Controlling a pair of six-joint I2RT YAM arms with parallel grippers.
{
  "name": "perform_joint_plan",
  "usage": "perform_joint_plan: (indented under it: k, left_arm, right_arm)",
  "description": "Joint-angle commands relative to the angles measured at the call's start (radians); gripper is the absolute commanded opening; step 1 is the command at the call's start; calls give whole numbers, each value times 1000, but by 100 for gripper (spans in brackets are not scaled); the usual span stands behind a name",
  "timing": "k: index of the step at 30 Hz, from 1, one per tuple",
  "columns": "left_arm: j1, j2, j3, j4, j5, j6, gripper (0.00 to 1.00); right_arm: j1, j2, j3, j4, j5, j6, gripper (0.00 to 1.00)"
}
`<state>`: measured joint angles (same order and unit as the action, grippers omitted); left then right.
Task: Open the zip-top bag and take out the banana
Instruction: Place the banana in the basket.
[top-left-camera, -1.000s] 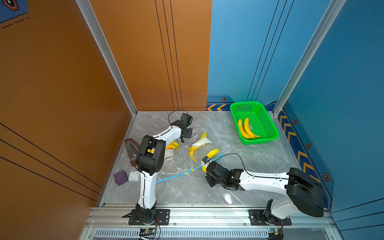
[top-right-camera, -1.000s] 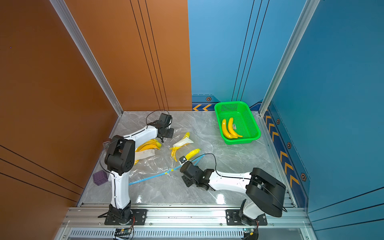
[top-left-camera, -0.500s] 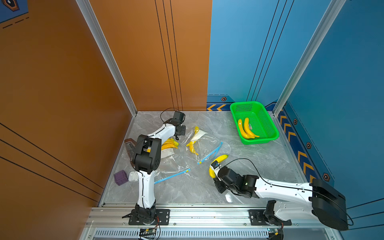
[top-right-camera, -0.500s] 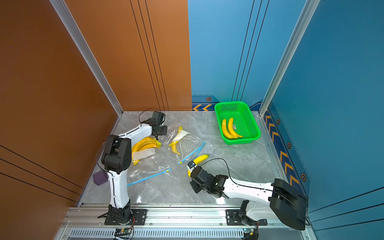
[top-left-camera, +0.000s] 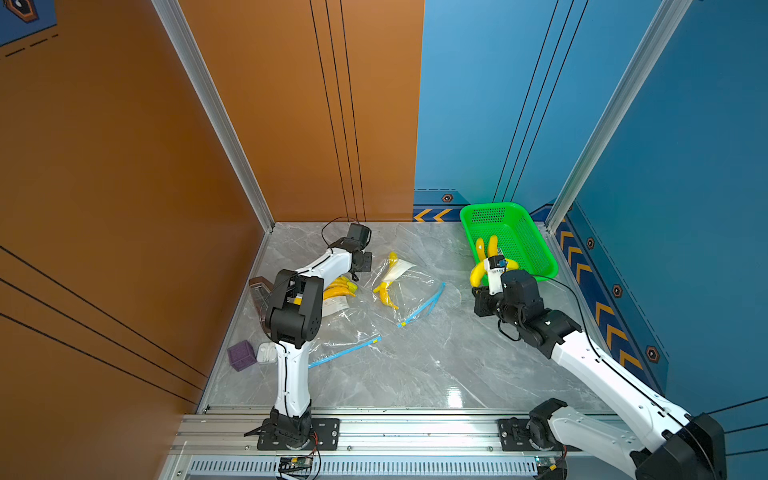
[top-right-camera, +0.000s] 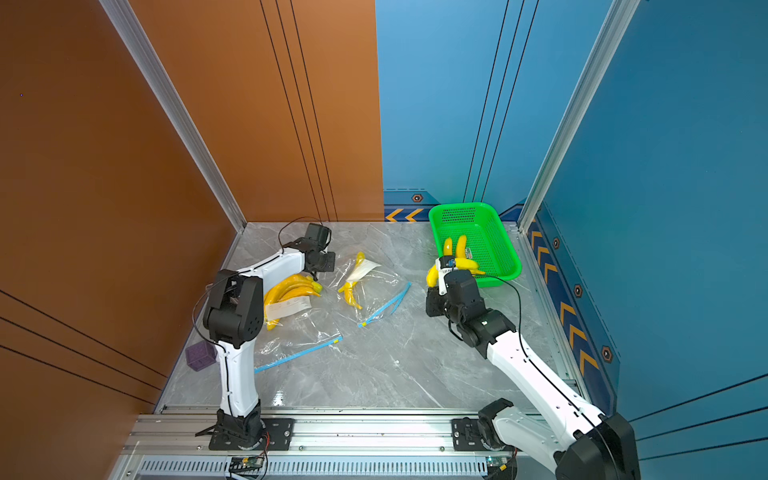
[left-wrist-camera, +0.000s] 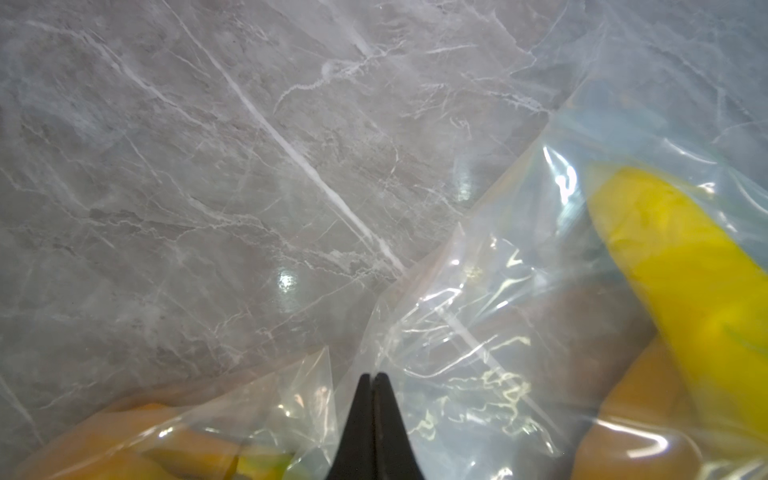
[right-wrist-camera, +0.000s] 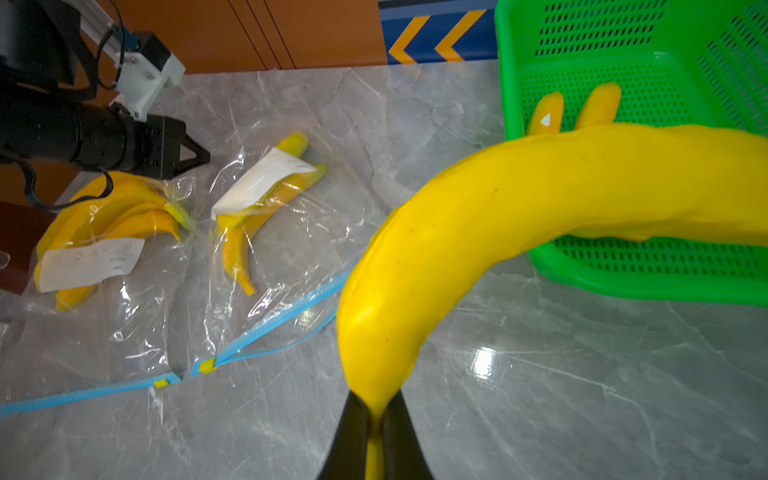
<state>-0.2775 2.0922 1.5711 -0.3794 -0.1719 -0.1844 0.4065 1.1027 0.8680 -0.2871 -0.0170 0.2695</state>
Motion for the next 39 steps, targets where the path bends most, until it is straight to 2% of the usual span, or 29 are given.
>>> perform_joint_plan:
  k: [1, 8, 13, 16, 20, 27, 31, 34, 36, 39]
  left_arm:
    - [-12, -3, -16, -21, 21, -12, 0]
    - [-15, -4, -25, -21, 30, -8, 0]
    - [-15, -8, -26, -21, 40, -4, 0]
    - [-15, -12, -31, -21, 38, 0, 0]
    - [-15, -15, -33, -20, 40, 0, 0]
    - [-17, -17, -37, -21, 38, 1, 0]
    - [-17, -20, -45, -22, 28, 3, 0]
    - [-15, -20, -45, -21, 28, 3, 0]
    - [-13, -21, -43, -21, 27, 5, 0]
    - [-11, -26, -46, -21, 25, 6, 0]
  right_arm:
    - [-59, 119, 83, -30, -37, -106, 6]
    - [-150, 399, 332, -119, -104, -319, 10]
    - [-215, 549, 472, -223, -77, -496, 10]
    - [-268, 603, 533, -289, -69, -549, 10]
    - [-345, 677, 606, -348, -117, -569, 14]
    - [-321, 832, 696, -418, -25, -604, 16]
    - [-312, 858, 697, -421, -21, -584, 16]
    - [-296, 856, 686, -422, -15, -569, 24]
    - [-287, 842, 669, -420, -25, -558, 33]
    - [-287, 791, 633, -389, -46, -506, 41]
